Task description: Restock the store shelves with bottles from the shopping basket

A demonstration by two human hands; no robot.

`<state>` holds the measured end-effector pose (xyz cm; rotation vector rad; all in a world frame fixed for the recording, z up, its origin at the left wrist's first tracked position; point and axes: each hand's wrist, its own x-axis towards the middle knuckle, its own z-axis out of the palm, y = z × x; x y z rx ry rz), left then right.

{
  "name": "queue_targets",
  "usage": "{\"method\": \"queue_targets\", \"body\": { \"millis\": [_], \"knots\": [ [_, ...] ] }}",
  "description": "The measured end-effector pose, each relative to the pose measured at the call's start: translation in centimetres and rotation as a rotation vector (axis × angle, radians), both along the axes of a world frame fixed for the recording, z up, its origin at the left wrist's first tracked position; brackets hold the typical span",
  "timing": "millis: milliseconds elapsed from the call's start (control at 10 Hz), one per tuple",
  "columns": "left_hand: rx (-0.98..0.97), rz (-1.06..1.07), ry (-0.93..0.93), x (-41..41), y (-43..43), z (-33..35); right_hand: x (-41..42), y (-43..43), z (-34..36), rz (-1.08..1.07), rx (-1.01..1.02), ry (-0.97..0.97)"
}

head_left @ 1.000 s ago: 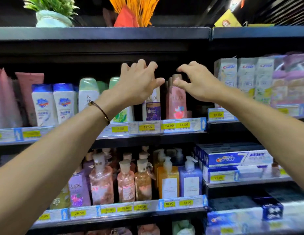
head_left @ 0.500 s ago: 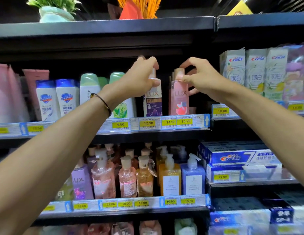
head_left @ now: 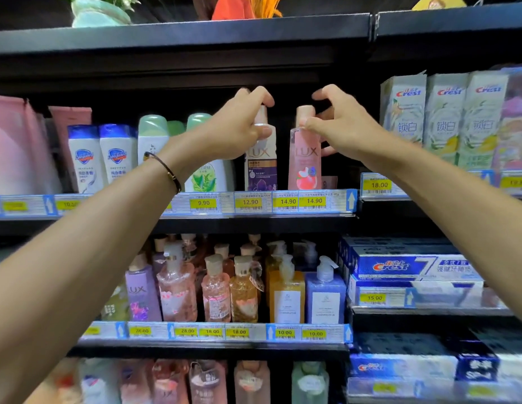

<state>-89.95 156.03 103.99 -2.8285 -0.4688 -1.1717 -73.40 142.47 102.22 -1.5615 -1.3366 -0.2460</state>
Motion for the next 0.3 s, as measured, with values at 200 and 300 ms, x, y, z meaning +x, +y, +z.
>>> {"method": "queue_targets", "body": {
  "millis": [200, 300],
  "knots": [
    [0.094, 0.041, -0.156, -3.0, -2.2, -0.6, -0.7, -0.6, -0.9, -0.195, 0.150, -0.290],
    [0.178, 0.095, -0.153, -4.9, -2.2, -1.3, -1.1, -1.1, -1.2, -0.234, 0.202, -0.322]
  ]
}}
